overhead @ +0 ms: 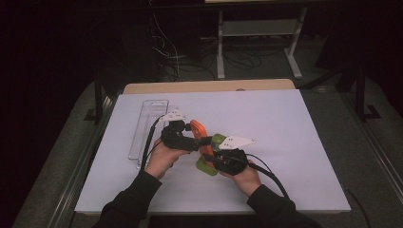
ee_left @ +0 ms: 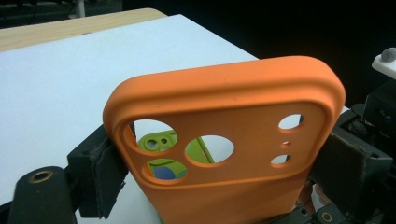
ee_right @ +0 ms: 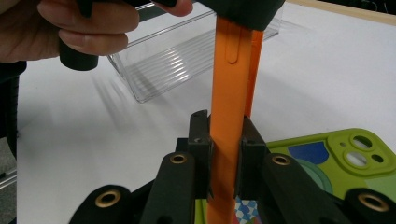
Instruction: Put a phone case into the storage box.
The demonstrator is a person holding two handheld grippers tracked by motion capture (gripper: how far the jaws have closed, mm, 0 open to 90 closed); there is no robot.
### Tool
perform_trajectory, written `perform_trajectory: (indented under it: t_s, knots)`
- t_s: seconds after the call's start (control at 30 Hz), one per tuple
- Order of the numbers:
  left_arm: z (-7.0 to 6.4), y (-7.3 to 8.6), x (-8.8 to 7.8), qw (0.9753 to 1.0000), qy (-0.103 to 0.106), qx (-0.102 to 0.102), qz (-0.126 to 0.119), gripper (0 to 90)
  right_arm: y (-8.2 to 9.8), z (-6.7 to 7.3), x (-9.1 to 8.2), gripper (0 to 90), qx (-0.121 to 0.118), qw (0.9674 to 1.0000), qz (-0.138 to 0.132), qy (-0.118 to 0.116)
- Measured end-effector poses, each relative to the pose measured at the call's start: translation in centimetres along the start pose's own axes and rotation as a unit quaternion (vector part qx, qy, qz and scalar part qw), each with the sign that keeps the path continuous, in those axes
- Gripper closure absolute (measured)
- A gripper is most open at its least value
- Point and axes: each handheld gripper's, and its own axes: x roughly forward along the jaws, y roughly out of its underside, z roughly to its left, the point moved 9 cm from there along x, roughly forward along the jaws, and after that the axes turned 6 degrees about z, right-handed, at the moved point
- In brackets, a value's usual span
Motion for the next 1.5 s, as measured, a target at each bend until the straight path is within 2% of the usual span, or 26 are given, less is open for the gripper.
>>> perform_trajectory:
  t_s: [0.1,0.13,0.2,0.27,0.37,0.4,0.6,0.8,0.9,0.97,1.1,1.3,1.5]
  knots:
    - [-0.1,-0.1,0.1,1.0000,0.002,0.000,0.000,14.1,0.0,-0.1,-0.1,77.8,-0.005,1.0000,0.002,0.002]
    - [-0.2,-0.1,0.1,1.0000,0.003,-0.006,-0.003,14.3,0.0,-0.1,-0.1,77.7,-0.007,1.0000,0.003,0.003]
    - [-0.1,-0.1,0.1,1.0000,-0.002,-0.005,-0.002,14.5,0.0,-0.2,-0.2,75.7,-0.006,1.0000,0.003,0.003]
    - [0.0,-0.1,0.1,1.0000,-0.009,0.000,-0.001,14.6,0.0,-0.2,-0.2,67.8,-0.002,1.0000,0.004,0.002]
    - [0.1,-0.2,0.0,0.9999,-0.011,0.005,0.002,14.6,0.0,-0.4,-0.5,56.1,-0.014,0.9998,0.011,-0.001]
    - [-0.1,-0.2,0.1,0.9999,-0.012,-0.008,-0.002,14.6,0.1,-0.5,-0.7,51.6,-0.014,0.9998,0.016,0.002]
    - [0.3,-0.3,-0.1,0.9995,-0.029,0.000,0.009,14.6,0.9,-1.8,-1.9,32.7,-0.002,0.9988,0.044,0.020]
    - [0.8,-0.8,-0.3,0.9991,-0.039,0.003,0.014,14.4,2.1,-3.4,-3.6,18.8,-0.003,0.9965,0.072,0.043]
    - [1.1,-1.1,-0.5,0.9989,-0.046,0.003,0.014,14.3,2.7,-4.3,-4.6,12.8,-0.003,0.9958,0.069,0.060]
    - [1.4,-1.4,-0.7,0.9987,-0.050,0.000,0.013,14.3,3.3,-4.9,-5.3,12.0,-0.002,0.9950,0.071,0.070]
    - [2.0,-1.9,-1.2,0.9981,-0.060,0.001,0.012,14.2,4.3,-5.9,-6.5,1.5,0.007,0.9946,0.066,0.079]
    - [3.2,-2.7,-2.2,0.9970,-0.076,-0.006,0.011,14.2,5.5,-6.9,-7.9,0.0,0.012,0.9940,0.061,0.090]
    - [4.6,-4.0,-3.7,0.9953,-0.097,-0.003,0.008,14.2,6.5,-7.2,-8.3,0.0,-0.001,0.9934,0.071,0.090]
